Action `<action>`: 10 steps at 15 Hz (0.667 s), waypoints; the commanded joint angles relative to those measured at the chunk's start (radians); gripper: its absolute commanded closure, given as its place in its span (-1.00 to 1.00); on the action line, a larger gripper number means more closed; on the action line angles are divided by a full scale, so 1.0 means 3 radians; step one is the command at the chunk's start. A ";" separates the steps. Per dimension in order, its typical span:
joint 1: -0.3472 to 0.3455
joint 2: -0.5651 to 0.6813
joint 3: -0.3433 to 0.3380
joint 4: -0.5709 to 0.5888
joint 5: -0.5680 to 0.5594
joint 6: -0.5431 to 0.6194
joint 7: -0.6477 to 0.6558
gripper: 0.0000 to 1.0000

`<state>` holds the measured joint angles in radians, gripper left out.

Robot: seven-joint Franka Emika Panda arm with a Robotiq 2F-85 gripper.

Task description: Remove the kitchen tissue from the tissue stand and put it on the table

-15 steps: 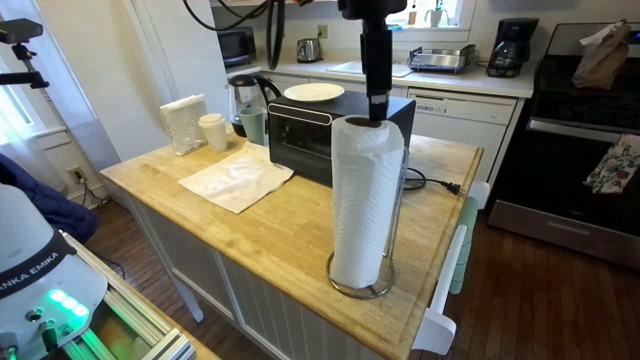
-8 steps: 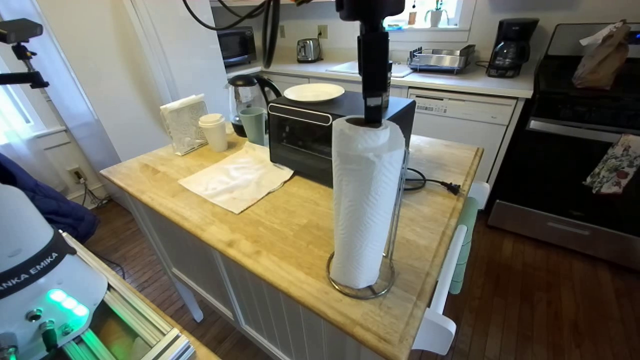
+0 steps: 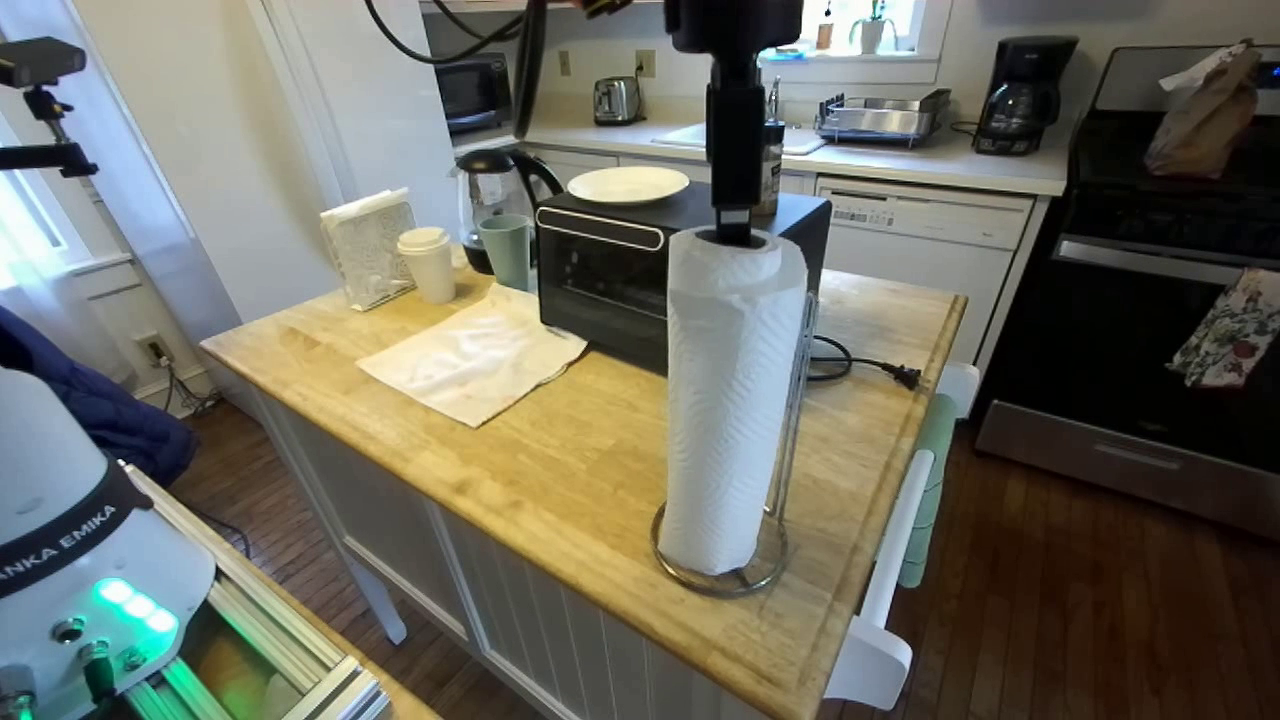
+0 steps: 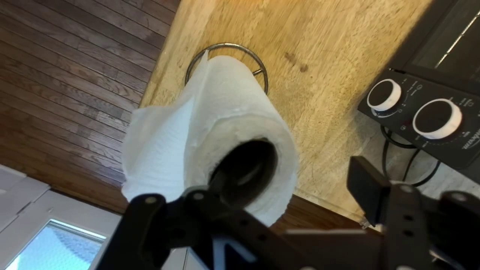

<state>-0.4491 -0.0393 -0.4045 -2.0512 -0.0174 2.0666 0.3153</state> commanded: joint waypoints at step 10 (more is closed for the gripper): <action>0.0019 -0.0011 -0.0026 0.0144 -0.0077 -0.0078 0.0091 1.00</action>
<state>-0.4495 -0.0393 -0.4063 -2.0276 -0.0226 2.0659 0.3213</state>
